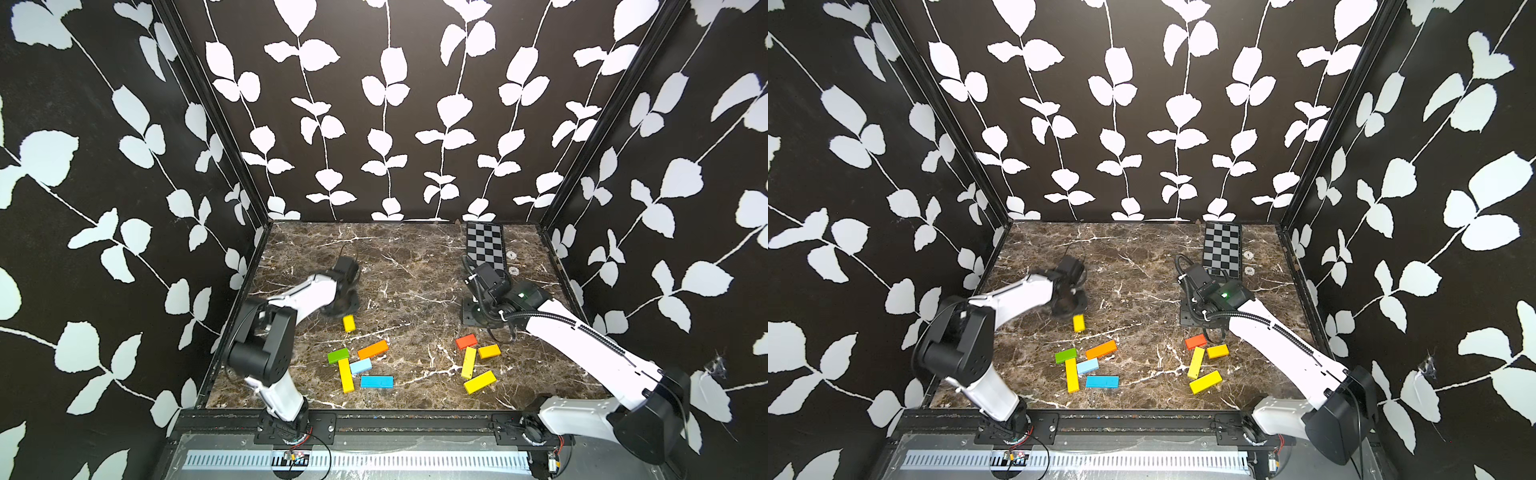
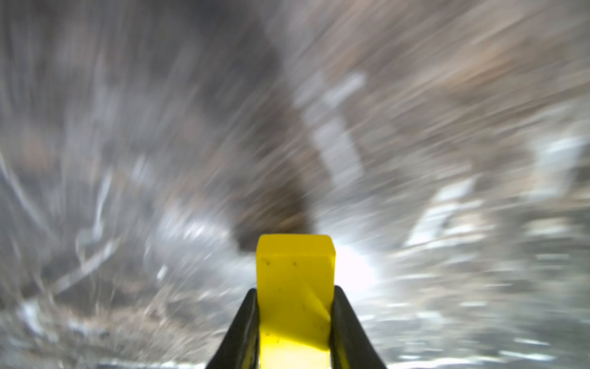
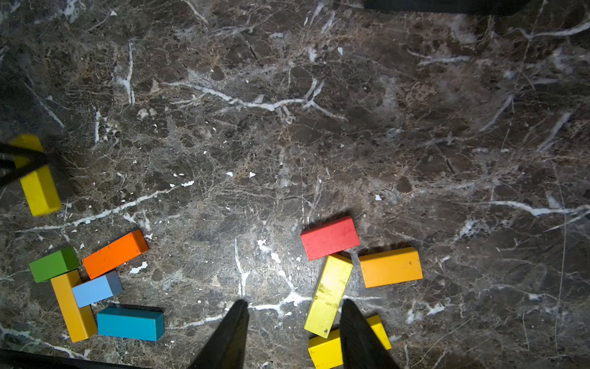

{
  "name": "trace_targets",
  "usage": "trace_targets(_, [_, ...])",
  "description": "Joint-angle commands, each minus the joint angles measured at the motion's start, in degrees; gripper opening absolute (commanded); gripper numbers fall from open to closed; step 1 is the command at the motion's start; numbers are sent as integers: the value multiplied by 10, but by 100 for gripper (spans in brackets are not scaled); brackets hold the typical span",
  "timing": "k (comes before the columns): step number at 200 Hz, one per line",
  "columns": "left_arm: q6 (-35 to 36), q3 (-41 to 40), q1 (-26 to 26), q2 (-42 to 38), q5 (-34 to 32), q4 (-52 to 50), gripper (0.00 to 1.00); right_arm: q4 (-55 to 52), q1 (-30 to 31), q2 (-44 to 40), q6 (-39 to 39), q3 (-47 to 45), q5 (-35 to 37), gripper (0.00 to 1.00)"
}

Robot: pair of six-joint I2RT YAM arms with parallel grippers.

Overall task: Assemble the letter h with building blocks
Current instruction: Pick up the building block from the center of the board, then place the building block at the center of the board.

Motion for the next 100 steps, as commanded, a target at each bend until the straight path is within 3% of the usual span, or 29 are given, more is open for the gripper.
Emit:
trace_targets(1, [68,123,-45,47,10,-41,0,-17,4,-18,16,15,14,46])
trace_targets(31, [80,220,-82,132,18,-60,0,-7,5,-37,31,-2,0,46])
trace_targets(100, [69,259,-107,209,30,-53,0,12,4,-32,40,-17,-19,46])
